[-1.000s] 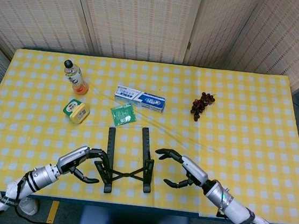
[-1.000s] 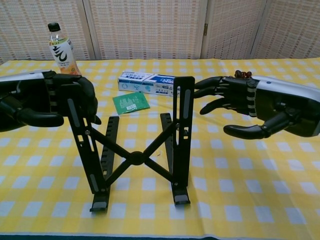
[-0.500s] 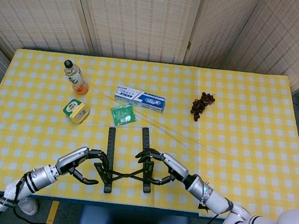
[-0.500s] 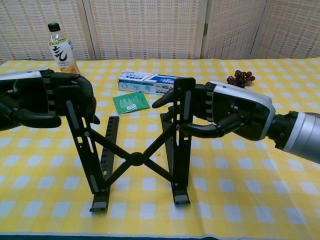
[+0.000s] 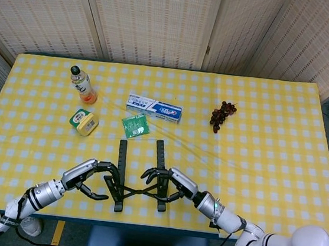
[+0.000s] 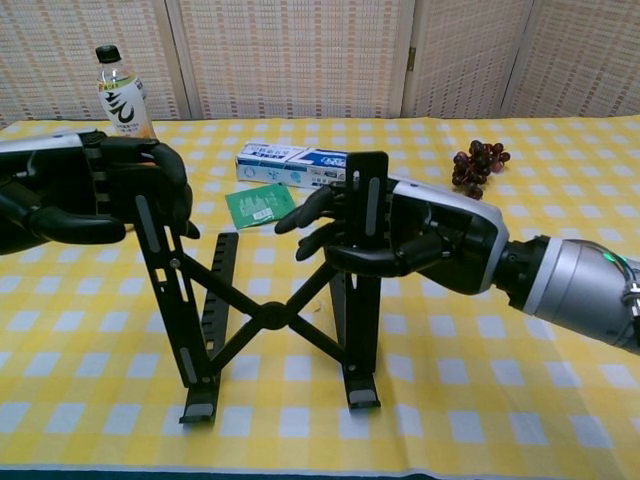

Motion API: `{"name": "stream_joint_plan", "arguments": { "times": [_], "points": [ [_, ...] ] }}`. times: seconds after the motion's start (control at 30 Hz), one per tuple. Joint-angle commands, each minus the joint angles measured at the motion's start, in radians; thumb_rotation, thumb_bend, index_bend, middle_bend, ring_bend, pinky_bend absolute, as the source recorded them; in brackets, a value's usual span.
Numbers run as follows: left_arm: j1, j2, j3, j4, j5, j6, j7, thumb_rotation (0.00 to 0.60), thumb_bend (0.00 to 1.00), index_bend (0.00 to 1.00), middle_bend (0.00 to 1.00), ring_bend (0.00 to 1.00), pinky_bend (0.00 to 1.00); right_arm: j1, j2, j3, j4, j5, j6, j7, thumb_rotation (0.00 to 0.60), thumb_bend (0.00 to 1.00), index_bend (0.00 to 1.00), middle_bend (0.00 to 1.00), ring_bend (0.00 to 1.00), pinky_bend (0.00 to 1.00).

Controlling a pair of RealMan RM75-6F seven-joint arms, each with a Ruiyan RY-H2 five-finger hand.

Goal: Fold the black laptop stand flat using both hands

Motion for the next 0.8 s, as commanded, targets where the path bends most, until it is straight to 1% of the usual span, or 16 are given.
{"name": "stream_joint_plan", "arguments": {
  "times": [0.03,0.2,0.7,0.8],
  "points": [
    [0.001,0.002,0.000,0.000,-0.002,0.001,0.003,0.600,0.22,0.45,0.48,0.42,0.29,-0.001,-0.007,-0.024,-0.003,0.018,0.001,0.092,0.600,0.36,0.46,0.33,0.35,0.17],
    [0.006,0.003,-0.001,-0.003,-0.009,0.003,0.010,0.600,0.22,0.45,0.48,0.42,0.29,-0.004,0.000,-0.051,-0.015,0.032,-0.005,0.194,0.600,0.37,0.47,0.33,0.35,0.18],
    [0.005,-0.002,-0.012,-0.006,-0.027,-0.010,0.026,0.600,0.22,0.45,0.48,0.42,0.29,-0.038,0.021,-0.102,-0.096,0.072,-0.012,0.379,0.600,0.36,0.47,0.33,0.35,0.19],
    [0.006,-0.002,-0.013,-0.008,-0.029,-0.011,0.027,0.600,0.22,0.45,0.48,0.42,0.29,-0.045,0.023,-0.106,-0.106,0.084,-0.022,0.394,0.600,0.37,0.47,0.33,0.36,0.19]
  ]
}}
